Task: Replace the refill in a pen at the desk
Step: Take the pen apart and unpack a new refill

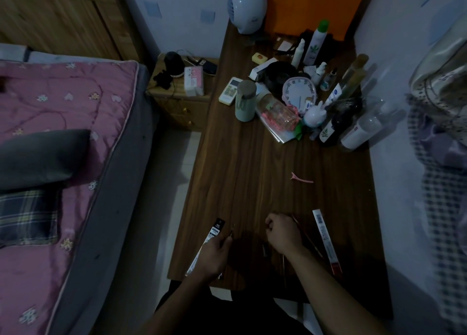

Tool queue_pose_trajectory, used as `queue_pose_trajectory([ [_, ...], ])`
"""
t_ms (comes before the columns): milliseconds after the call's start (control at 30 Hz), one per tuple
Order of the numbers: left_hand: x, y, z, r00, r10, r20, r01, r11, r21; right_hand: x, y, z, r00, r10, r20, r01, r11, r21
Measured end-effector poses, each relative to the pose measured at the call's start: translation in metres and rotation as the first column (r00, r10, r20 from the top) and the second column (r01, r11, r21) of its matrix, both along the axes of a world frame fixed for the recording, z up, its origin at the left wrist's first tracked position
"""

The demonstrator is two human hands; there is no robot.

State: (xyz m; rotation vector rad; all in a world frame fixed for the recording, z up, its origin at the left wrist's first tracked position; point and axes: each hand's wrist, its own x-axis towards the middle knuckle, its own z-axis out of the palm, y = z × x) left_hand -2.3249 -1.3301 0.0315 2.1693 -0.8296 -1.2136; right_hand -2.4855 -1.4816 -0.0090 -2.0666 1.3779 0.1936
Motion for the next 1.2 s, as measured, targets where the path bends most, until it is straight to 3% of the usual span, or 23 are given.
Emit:
queue_pose_trajectory([
  [100,-0.001,0.002,0.003,1.000,-0.016,0.001,0.016,1.000,-0.005,-0.007,0.002,0.005,0.996,-0.067,0.059,0.066,0.998,0.008],
  [200,-0.003,0.002,0.009,1.000,0.005,-0.015,-0.006,0.999,-0.037,-0.012,0.009,0.021,0.958,-0.238,0.158,0.234,0.971,0.044],
  [333,-0.007,0.001,0.018,0.999,0.001,-0.036,-0.004,0.997,-0.083,-0.004,0.033,0.055,0.845,-0.484,0.227,0.393,0.851,0.349],
  [433,-0.011,0.000,0.024,0.994,-0.079,-0.071,0.070,0.990,-0.124,0.005,0.050,0.073,0.738,-0.626,0.252,0.351,0.675,0.649],
  [533,-0.016,0.001,0.027,0.985,-0.152,-0.078,0.137,0.976,-0.169,0.006,0.054,0.083,0.662,-0.705,0.256,0.279,0.548,0.789],
  [733,-0.018,0.003,0.032,0.970,-0.237,-0.058,0.224,0.958,-0.176,0.009,0.056,0.082,0.602,-0.736,0.309,0.220,0.525,0.822],
  [833,-0.020,0.004,0.034,0.977,-0.184,-0.105,0.165,0.971,-0.171,0.012,0.057,0.078,0.544,-0.773,0.325,0.235,0.512,0.826],
  [933,-0.018,0.006,0.029,0.990,-0.091,-0.107,0.082,0.993,-0.085,0.009,0.051,0.073,0.455,-0.840,0.298,0.352,0.476,0.806],
  [1100,-0.011,0.012,0.010,0.966,-0.138,0.220,0.113,0.986,0.121,-0.003,0.035,0.075,0.250,-0.928,0.275,0.499,0.367,0.785],
  [1200,-0.012,0.012,0.002,0.939,-0.187,0.288,0.146,0.976,0.159,-0.004,0.030,0.079,0.173,-0.951,0.257,0.500,0.309,0.809],
])
